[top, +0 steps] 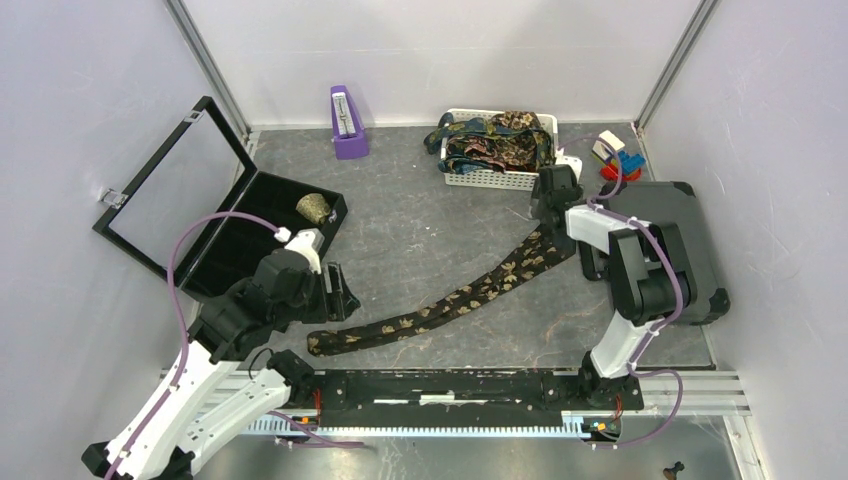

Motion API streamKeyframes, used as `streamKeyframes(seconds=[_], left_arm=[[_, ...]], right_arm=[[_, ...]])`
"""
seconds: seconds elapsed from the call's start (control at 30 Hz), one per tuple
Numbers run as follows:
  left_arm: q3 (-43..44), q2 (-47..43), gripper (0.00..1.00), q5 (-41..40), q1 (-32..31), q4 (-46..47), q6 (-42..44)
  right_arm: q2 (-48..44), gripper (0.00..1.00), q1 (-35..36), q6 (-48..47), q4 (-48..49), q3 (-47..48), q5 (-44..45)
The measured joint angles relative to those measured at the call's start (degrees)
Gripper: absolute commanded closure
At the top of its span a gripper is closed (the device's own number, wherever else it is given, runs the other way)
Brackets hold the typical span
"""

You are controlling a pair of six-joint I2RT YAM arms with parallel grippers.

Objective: Roll the ties
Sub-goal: Flatten out the tie at the center of the board.

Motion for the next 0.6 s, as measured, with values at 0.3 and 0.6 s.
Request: streamKeyframes(seconds=[0.3,0.6], left_arm=[[0.04,1.99,0.22,0.02,0.00,0.04,3.06],[0.04,1.64,0.21,-0.04,0.00,0.07,3.19]], right_arm=[[4.72,0.45,-5.70,-3.39,0.66,0.55,-10.14],[5.29,0.81,-7.02,-4.85,2.27,0.85,-13.64]])
